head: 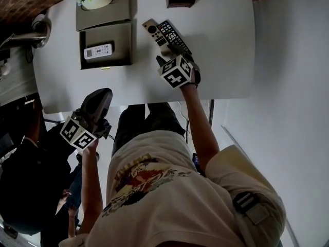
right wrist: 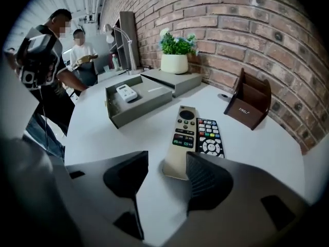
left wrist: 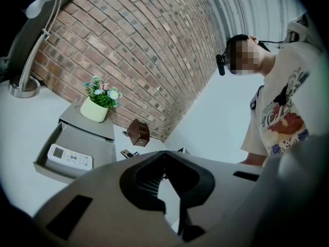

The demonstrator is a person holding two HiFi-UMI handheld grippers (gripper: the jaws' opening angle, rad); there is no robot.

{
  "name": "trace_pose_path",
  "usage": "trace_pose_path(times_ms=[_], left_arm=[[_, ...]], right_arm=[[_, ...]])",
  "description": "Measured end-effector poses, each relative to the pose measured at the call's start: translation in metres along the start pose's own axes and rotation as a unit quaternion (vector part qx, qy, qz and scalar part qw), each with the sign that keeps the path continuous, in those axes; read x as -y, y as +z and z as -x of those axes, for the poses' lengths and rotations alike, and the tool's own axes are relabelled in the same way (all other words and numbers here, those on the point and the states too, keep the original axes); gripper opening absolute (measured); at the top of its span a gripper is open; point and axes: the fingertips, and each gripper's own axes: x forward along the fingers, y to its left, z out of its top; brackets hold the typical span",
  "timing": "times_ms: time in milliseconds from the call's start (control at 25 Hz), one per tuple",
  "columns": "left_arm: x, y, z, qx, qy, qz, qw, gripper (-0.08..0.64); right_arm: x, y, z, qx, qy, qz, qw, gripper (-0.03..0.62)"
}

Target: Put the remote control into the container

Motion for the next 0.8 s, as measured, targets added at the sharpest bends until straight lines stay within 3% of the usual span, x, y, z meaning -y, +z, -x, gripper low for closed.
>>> trace_pose_path(times_ms=[200,440,800], left_arm=[[-0.002,0.001,0.003,0.000,-0.004,0.002,1.0000,0.006],[-0.005,0.002,0.009,0.002,-0.013,0.004,0.9999,0.005],[-0.015,0.001,0.021,-0.004,-0.005,0.008,1.0000,0.006]], right_arm=[[-0.010,0.000,0.001,-0.002,0.012,-0.009,1.000,0.230],[-0.004,0.007,0.007,0.022,-0.014,-0.058,0.998,0.232],[0.004,0.001,-0.022,-0.022,-0.006,-0.061,0.998,0.232]])
